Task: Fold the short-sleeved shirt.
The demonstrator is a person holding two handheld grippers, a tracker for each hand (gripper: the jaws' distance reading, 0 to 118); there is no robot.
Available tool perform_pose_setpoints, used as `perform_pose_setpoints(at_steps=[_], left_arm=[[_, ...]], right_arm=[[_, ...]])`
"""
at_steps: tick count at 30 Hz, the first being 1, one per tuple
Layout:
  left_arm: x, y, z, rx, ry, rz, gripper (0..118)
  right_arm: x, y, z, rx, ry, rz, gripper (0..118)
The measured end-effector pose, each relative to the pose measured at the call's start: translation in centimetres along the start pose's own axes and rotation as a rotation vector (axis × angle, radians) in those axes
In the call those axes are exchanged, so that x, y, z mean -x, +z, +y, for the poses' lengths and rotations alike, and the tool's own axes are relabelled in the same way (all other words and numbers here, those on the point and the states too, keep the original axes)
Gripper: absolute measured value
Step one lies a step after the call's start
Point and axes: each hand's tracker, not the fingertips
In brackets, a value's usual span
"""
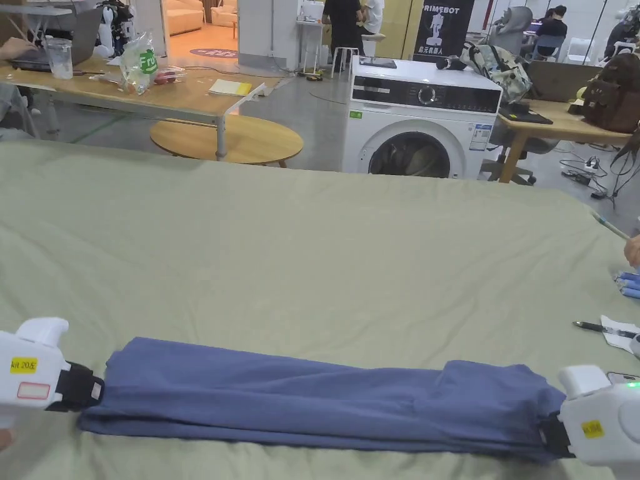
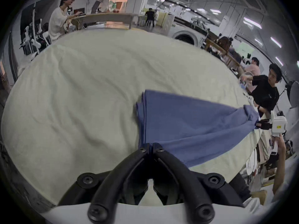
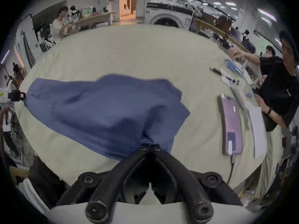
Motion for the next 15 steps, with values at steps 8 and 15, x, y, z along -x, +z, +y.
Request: perform_pose_setpoints(at_steps=[8, 15], left_arm=[[-0.9, -2.3, -0.8, 0.005, -0.030, 0.072, 0], [-2.1, -0.1, 1.4, -0.115, -0.015, 0.083, 39]], right_arm=[[0.3, -2.1, -0.1, -0.047, -0.022, -0.008, 0], [1.3, 3.1, 1.9, -0.135, 0.021, -0.155, 52]])
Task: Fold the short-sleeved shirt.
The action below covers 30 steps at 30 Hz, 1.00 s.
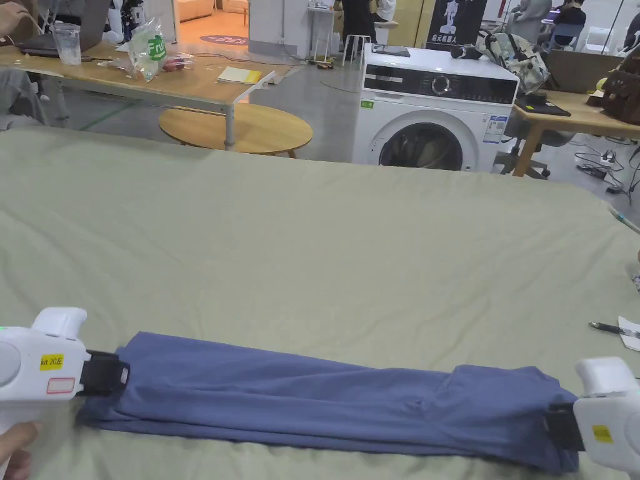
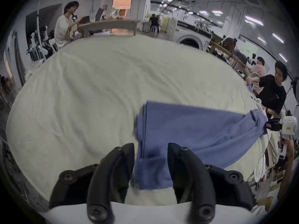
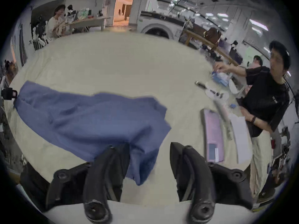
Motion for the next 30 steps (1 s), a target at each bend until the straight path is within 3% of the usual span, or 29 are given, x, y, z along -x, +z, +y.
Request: perform_pose_setpoints(at_steps=[4, 7, 13, 14, 15, 17, 18, 21, 25, 30], left_arm=[[-1.7, 0.9, 1.5, -0.161, -0.040, -0.011, 40], [-3.4, 1.2, 2.3, -0.248, -0.055, -0.020, 40], [-6.8, 1.1, 2.4, -0.472, -0.132, 0.060, 39], [-7.4, 1.2, 2.2, -0.505, -0.129, 0.083, 35], [-7.7, 1.3, 2.2, -0.526, -0.126, 0.089, 24], [-7.7, 1.2, 2.2, -0.577, -0.126, 0.087, 4], [-7.8, 1.3, 2.2, -0.597, -0.128, 0.097, 0], [-8.0, 2.0, 1.8, -0.633, -0.137, 0.126, 0], [-6.9, 3.0, 1.8, -0.625, -0.111, 0.118, 0], [-3.1, 3.5, 2.0, -0.471, -0.053, 0.050, 0]], right_arm=[[1.2, 2.6, 2.2, -0.109, -0.014, -0.045, 52], [3.0, 3.1, 3.1, -0.278, -0.060, -0.044, 53], [8.9, 1.4, 3.8, -0.546, -0.154, 0.064, 49], [10.0, 1.3, 3.8, -0.585, -0.157, 0.063, 46], [10.9, 1.2, 3.9, -0.612, -0.159, 0.060, 36], [12.8, 1.5, 4.2, -0.678, -0.168, 0.065, 9], [13.5, 1.7, 4.3, -0.712, -0.172, 0.071, 0], [15.4, 2.7, 4.7, -0.803, -0.183, 0.041, 0], [17.1, 3.6, 6.1, -0.812, -0.208, 0.063, 0], [19.2, 3.4, 7.4, -0.786, -0.211, 0.104, 0]])
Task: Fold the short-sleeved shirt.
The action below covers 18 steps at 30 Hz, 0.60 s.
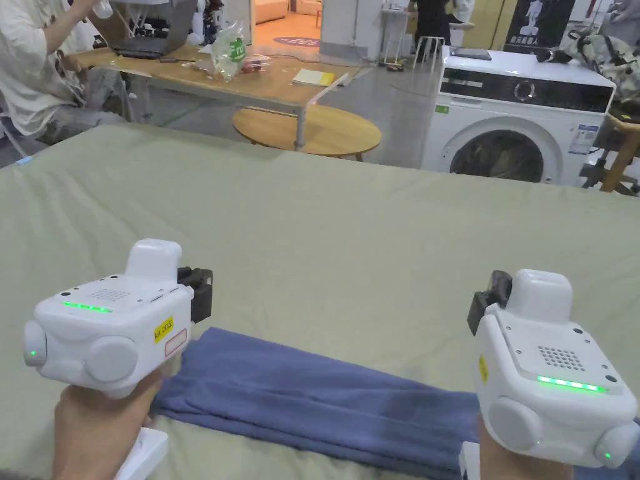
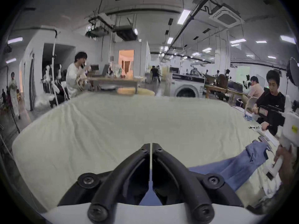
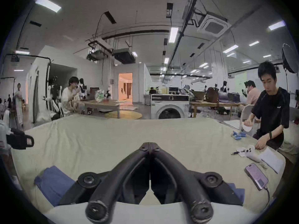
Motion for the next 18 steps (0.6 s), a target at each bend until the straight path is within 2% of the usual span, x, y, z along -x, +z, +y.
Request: perform_pose_setpoints(at_steps=[3, 6, 7, 8, 9, 14, 18], left_arm=[[3.2, -1.1, -0.6, 0.183, 0.094, -0.062, 0], [6.9, -2.3, -1.6, 0.317, 0.221, -0.132, 2], [7.9, -2.4, -2.1, 0.372, 0.288, -0.193, 14], [9.2, -3.0, -2.6, 0.417, 0.355, -0.244, 37], [10.2, -3.5, -3.1, 0.470, 0.409, -0.281, 67], [13.6, -6.1, -5.3, 0.597, 0.463, -0.314, 68], [13.7, -8.2, -7.2, 0.618, 0.631, -0.512, 68]], right_arm=[[1.4, -0.6, -0.5, 0.032, 0.008, 0.050, 0], [2.8, -1.1, -1.2, 0.057, 0.050, 0.080, 0], [3.2, -1.2, -1.4, 0.065, 0.053, 0.093, 0], [3.5, -1.3, -1.6, 0.075, 0.055, 0.104, 0], [3.7, -1.4, -1.8, 0.083, 0.059, 0.112, 0], [4.4, -1.6, -2.6, 0.106, 0.077, 0.135, 0], [4.3, -1.9, -3.1, 0.126, 0.074, 0.136, 0]])
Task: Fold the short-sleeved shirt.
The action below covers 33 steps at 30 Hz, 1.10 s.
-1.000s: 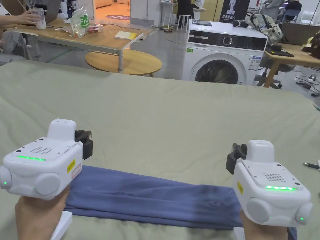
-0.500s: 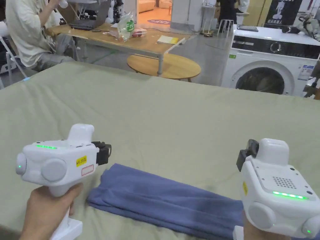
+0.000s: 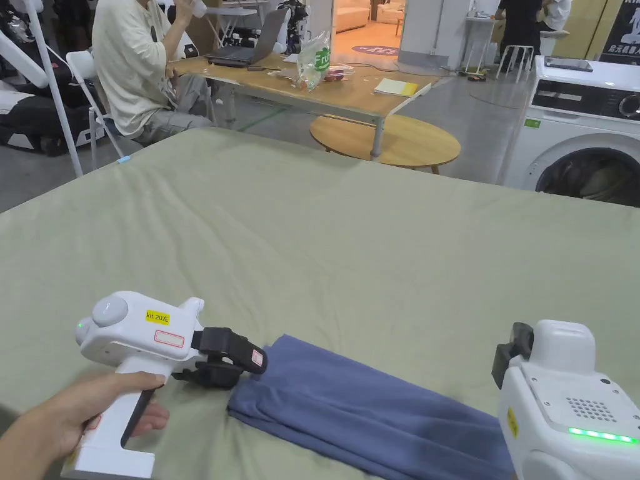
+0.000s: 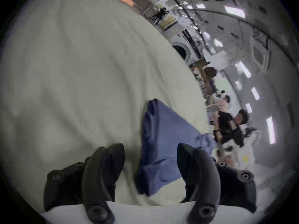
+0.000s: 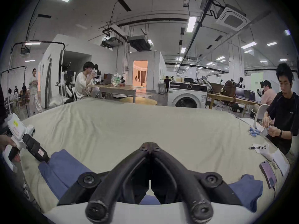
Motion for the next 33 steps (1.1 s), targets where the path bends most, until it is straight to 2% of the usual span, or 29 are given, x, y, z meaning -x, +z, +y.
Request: perform_pose_setpoints(at_steps=[2, 7, 8, 10, 11, 12, 15, 18, 22, 25, 33], left_arm=[[0.1, -1.4, -0.1, 0.025, 0.052, -0.145, 68], [0.5, -3.8, -0.9, 0.006, 0.117, -0.259, 65], [0.5, -4.1, -1.2, -0.001, 0.125, -0.245, 57], [0.9, -4.6, -1.2, 0.019, 0.127, -0.127, 10], [0.9, -4.8, -1.7, 0.009, 0.109, -0.081, 4], [0.6, -4.7, -2.0, -0.025, 0.114, -0.169, 4], [0.2, -4.0, -1.6, -0.049, 0.071, -0.115, 3], [-0.5, -2.6, -1.9, -0.095, 0.082, -0.142, 3], [-3.2, 0.2, -2.1, -0.135, 0.023, -0.165, 2], [-4.3, 3.0, -1.5, -0.170, -0.048, -0.108, 2], [-5.5, 8.4, -1.3, -0.215, -0.043, 0.048, 2]], right_arm=[[-0.2, -0.2, -0.2, 0.010, -0.006, -0.003, 0], [-0.7, -0.2, -0.5, 0.022, -0.029, -0.009, 0], [-0.8, -0.2, -0.6, 0.021, -0.028, -0.009, 0], [-0.8, -0.3, -0.7, 0.025, -0.022, -0.013, 0], [-0.9, -0.4, -0.7, 0.028, -0.023, -0.011, 0], [-1.0, -0.5, -0.8, 0.033, -0.028, -0.008, 0], [-1.1, -0.6, -1.0, 0.041, -0.035, -0.005, 0], [-1.2, -0.5, -1.1, 0.043, -0.026, -0.002, 0], [-1.4, -0.6, -0.8, 0.038, -0.023, 0.003, 0], [-1.4, -0.6, -0.3, 0.030, -0.025, 0.009, 0], [-1.3, -0.6, 0.1, 0.016, -0.024, 0.033, 0]])
